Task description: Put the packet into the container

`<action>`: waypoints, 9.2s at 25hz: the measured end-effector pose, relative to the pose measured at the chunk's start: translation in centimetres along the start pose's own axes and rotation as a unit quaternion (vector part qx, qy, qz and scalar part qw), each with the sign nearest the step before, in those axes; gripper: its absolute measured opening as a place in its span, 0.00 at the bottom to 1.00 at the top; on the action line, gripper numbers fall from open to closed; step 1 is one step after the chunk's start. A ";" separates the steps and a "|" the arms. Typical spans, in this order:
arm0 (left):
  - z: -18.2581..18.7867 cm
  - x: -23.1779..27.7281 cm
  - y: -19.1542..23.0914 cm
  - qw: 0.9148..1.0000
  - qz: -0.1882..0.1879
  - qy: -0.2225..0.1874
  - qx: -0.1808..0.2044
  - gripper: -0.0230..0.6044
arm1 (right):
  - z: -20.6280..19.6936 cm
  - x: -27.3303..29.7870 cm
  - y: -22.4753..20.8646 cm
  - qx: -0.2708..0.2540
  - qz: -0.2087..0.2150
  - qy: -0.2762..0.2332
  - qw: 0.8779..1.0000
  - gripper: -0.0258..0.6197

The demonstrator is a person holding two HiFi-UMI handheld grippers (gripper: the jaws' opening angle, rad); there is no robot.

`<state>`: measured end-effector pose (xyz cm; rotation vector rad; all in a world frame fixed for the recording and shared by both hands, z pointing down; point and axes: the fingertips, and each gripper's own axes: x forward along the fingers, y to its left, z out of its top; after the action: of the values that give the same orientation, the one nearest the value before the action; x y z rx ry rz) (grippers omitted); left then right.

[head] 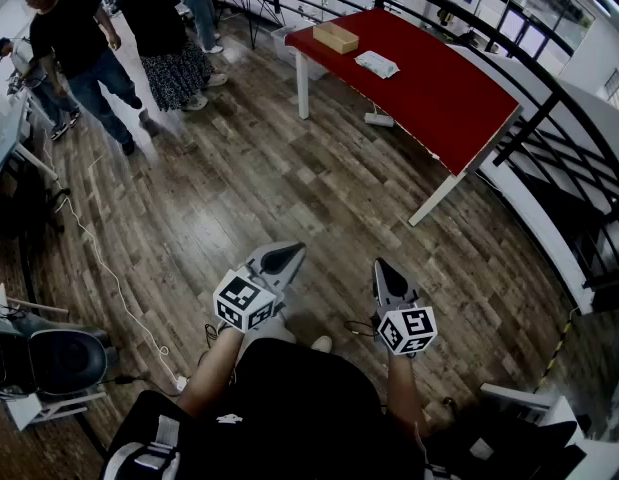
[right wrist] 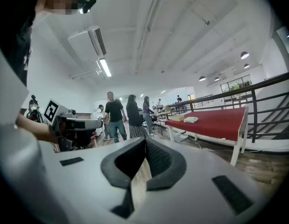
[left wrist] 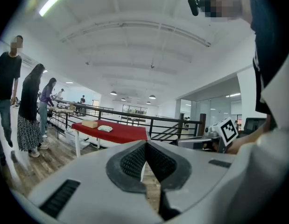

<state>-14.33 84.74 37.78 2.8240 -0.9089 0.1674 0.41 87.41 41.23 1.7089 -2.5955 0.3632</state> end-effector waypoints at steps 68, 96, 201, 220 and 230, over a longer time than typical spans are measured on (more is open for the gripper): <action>16.0 62.4 60.6 0.999 0.002 0.027 -0.032 0.04 | 18.4 72.9 -47.7 0.003 0.032 0.058 0.998 0.07; 16.4 76.6 74.5 0.983 -0.157 0.072 -0.068 0.04 | 14.7 85.0 -56.1 -0.038 -0.047 0.174 0.983 0.09; 14.3 73.3 85.6 0.992 0.019 0.017 -0.127 0.04 | 7.2 112.1 -56.2 -0.168 0.081 0.559 0.808 0.63; 13.7 72.6 85.4 0.991 0.028 0.021 -0.133 0.04 | 6.1 113.5 -56.1 -0.163 0.062 0.563 0.808 0.63; 13.5 72.3 86.0 0.990 0.034 0.022 -0.135 0.04 | 5.7 114.2 -56.2 -0.150 0.075 0.549 0.819 0.63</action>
<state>-5.63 -27.70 46.93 2.5330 -0.9419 0.1063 6.01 -38.18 61.84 0.7626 -1.7495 0.6450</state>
